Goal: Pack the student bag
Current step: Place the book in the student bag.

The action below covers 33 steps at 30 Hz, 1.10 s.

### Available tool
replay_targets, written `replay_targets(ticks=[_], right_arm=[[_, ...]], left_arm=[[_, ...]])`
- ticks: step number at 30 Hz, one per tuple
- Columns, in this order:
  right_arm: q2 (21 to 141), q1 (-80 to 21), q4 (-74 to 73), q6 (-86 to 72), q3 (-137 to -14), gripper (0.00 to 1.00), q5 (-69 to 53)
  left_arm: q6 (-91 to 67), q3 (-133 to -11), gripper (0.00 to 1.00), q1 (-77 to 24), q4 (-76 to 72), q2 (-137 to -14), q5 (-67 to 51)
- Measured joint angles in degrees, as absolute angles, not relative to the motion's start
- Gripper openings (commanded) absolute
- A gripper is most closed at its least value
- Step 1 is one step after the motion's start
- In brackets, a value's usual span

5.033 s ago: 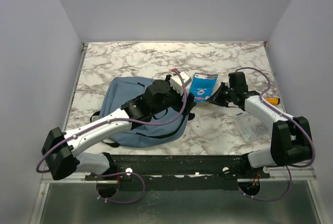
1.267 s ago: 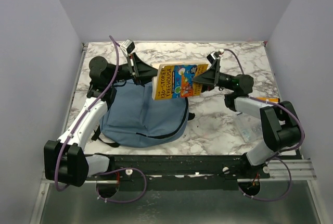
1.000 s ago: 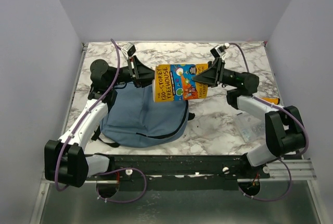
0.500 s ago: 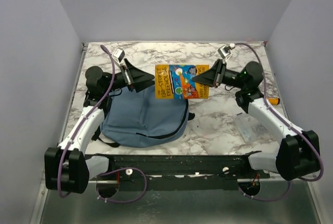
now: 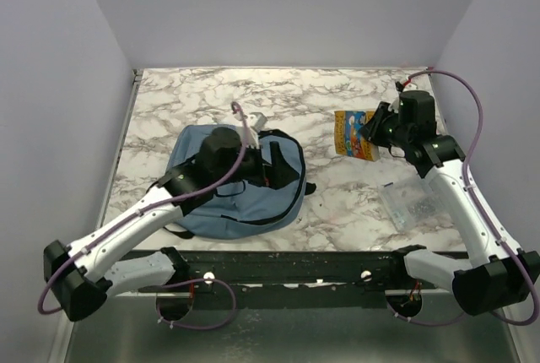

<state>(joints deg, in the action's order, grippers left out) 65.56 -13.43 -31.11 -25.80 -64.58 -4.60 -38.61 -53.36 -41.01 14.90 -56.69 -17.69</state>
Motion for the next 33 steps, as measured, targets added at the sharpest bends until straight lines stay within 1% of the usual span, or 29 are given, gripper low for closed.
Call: replay_targets(ticks=[2,5,9,12,13,16,19,22,24,26,29,33], right_arm=[[64.95,-13.43,-33.98,-24.27,-64.64,0.01,-1.43],[63.90,-13.43,-36.27,-22.96,-64.64,0.01,0.80],[62.48,-13.43,-37.10,-22.31,-64.64,0.00,0.95],[61.58,-13.43,-37.17,-22.20,-64.60,0.01,0.69],[61.36,-13.43,-37.23,-22.17,-64.58,0.01,0.36],[60.90,-13.43,-37.43,-22.20,-64.40,0.01,-0.84],[60.66,-13.43,-37.80,-22.20,-63.99,0.01,-2.11],[60.66,-13.43,-38.48,-22.15,-63.53,0.01,-3.29],[60.66,-13.43,-38.89,-22.00,-63.05,0.01,-4.40],[60.71,-13.43,-38.96,-21.91,-62.41,0.01,-6.00],[61.36,-13.43,-39.07,-21.76,-62.19,0.01,-9.87],[62.94,-13.43,-39.03,-21.96,-62.19,0.01,-15.88]], left_arm=[[-36.56,-56.38,0.90,-47.09,18.70,-61.39,-10.13],[-35.88,-61.95,0.88,-51.70,23.70,-69.73,-1.65],[-35.11,-68.93,0.88,-52.99,28.21,-80.66,6.44],[-33.91,-73.28,0.87,-52.95,30.33,-86.83,9.54],[-33.45,-74.63,0.86,-52.95,30.72,-88.64,10.24],[-32.01,-78.08,0.72,-53.01,31.77,-93.86,12.12],[-30.48,-79.81,0.50,-53.01,33.36,-97.27,13.37],[-29.23,-79.79,0.24,-53.01,34.63,-97.67,14.59],[-28.14,-79.70,0.12,-52.99,34.74,-97.23,15.53],[-26.74,-79.07,0.05,-52.99,34.98,-96.42,16.32],[-24.97,-77.87,0.00,-52.80,35.59,-94.30,17.89],[-22.92,-75.79,0.00,-51.37,36.73,-88.18,18.50]])
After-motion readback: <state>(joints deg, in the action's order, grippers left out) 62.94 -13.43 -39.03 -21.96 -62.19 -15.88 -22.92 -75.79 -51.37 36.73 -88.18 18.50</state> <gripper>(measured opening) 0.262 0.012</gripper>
